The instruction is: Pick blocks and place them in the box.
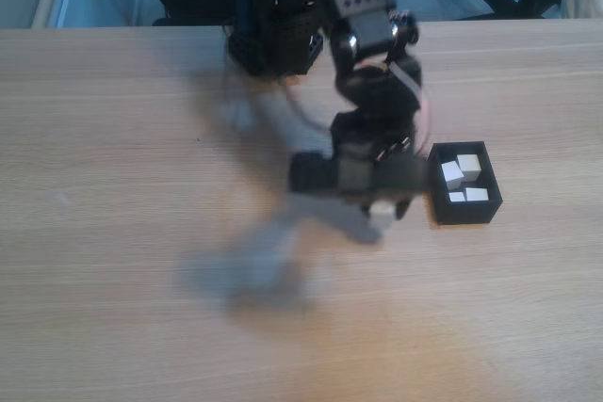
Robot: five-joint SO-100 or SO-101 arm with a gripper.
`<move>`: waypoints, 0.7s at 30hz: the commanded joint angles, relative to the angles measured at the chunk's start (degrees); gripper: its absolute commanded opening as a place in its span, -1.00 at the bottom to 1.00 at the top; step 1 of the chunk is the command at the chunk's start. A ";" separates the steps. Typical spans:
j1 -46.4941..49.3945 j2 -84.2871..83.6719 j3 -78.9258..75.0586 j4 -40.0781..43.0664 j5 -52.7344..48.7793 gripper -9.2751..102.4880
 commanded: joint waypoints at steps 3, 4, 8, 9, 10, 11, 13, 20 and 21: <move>-9.76 8.79 -1.14 2.37 -0.97 -0.79; -11.78 9.32 -1.85 3.34 -0.97 -0.79; -18.90 10.90 -3.78 6.86 -1.41 -0.79; -20.48 11.43 -3.52 6.94 -1.93 -0.79; -21.88 11.95 -2.90 6.59 -2.90 -0.79; -23.12 12.39 -2.20 5.98 -4.13 -0.79; -24.87 12.66 -1.14 4.66 -5.98 -0.79; -24.35 12.66 2.81 0.35 -10.72 -0.74; -23.91 12.83 3.43 -0.18 -10.99 -0.72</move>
